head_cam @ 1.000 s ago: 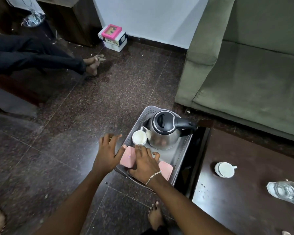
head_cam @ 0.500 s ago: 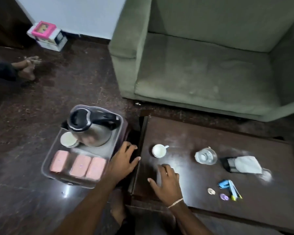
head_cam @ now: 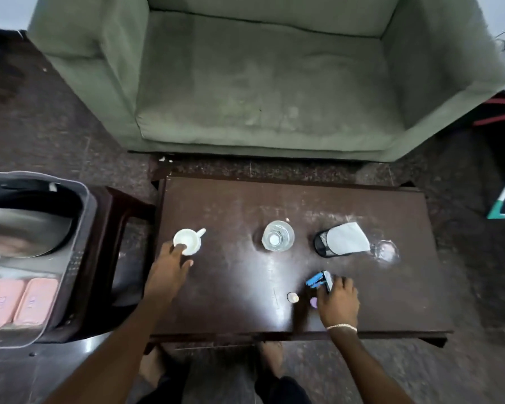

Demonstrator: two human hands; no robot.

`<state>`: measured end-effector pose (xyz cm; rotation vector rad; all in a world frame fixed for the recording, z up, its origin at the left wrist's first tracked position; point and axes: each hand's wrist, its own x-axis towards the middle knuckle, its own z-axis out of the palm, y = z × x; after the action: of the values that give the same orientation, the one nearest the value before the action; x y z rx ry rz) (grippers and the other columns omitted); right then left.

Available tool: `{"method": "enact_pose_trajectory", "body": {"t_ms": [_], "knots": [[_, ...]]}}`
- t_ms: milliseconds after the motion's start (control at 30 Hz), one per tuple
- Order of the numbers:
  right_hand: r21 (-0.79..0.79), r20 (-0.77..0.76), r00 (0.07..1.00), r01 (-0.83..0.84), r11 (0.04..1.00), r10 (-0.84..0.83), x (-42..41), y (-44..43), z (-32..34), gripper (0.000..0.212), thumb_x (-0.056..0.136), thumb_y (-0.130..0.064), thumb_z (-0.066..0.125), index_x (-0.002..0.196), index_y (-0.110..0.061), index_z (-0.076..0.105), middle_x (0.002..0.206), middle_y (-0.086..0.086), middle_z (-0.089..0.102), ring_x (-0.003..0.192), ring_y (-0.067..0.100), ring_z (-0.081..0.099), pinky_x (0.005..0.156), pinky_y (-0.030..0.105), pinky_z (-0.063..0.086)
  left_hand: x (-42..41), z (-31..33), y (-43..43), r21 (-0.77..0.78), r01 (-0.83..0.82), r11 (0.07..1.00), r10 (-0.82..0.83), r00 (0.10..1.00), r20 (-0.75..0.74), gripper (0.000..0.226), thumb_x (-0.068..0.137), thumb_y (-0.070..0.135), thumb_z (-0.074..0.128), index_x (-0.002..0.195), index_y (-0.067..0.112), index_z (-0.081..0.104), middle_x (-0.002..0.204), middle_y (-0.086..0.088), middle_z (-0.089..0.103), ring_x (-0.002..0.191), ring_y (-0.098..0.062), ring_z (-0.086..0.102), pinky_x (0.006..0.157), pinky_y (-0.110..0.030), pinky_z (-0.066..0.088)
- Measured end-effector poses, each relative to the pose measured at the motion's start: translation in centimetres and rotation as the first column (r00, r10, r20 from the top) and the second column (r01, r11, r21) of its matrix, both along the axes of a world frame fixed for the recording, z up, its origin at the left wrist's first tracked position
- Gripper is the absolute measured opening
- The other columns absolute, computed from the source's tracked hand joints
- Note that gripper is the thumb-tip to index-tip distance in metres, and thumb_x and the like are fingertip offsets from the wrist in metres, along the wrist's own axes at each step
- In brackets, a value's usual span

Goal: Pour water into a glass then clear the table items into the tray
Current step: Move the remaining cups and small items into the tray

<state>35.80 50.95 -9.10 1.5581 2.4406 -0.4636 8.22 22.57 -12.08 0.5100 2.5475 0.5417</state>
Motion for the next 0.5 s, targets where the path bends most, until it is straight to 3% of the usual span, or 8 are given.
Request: {"method": "enact_pose_trajectory", "body": {"t_ms": [100,233,367,500], "knots": [[-0.077,0.156,0.986,0.071,0.995,-0.058,1.0,1.9,-1.0,0.042,0.082,-0.02,0.072,0.118,-0.001,0.059,0.12,0.023,0.056,0.111,0.045,0.053,0.086,0.053,0.049,-0.1,-0.3,1.0,-0.012,-0.051,0.999,0.051,0.998,-0.029,0.033,0.088,0.016,0.077,0.117,0.007,0.065,0.122,-0.015,0.055,0.101,-0.045,0.064,0.088,-0.05,0.054],[-0.101,0.236,0.972,0.043,0.994,-0.018,1.5,2.9,-2.0,0.041,0.086,-0.019,0.062,0.124,-0.005,0.056,0.127,0.017,0.053,0.119,0.039,0.05,0.093,0.047,0.046,0.0,-0.7,1.7,-0.021,-0.123,0.992,0.122,0.991,-0.05,0.027,0.089,0.011,0.074,0.113,0.003,0.066,0.119,-0.017,0.057,0.096,-0.046,0.065,0.086,-0.053,0.055],[-0.098,0.218,0.976,0.016,0.995,0.005,1.9,3.3,-3.1,0.031,0.088,-0.015,0.057,0.117,-0.003,0.06,0.122,0.017,0.056,0.115,0.039,0.054,0.09,0.045,0.049,0.1,-1.2,1.6,-0.027,-0.159,0.987,0.156,0.985,-0.077,0.025,0.088,0.009,0.072,0.112,0.005,0.068,0.117,-0.013,0.058,0.094,-0.044,0.065,0.082,-0.047,0.055],[-0.108,0.098,0.995,-0.027,0.994,0.038,2.6,4.0,-3.7,0.023,0.087,-0.008,0.06,0.107,0.004,0.064,0.115,0.024,0.059,0.104,0.045,0.06,0.085,0.047,0.051,-0.5,-1.3,1.7,-0.02,-0.154,0.988,0.151,0.983,-0.103,0.02,0.086,0.006,0.069,0.106,0.003,0.07,0.112,-0.014,0.059,0.091,-0.044,0.066,0.077,-0.045,0.053]]}}
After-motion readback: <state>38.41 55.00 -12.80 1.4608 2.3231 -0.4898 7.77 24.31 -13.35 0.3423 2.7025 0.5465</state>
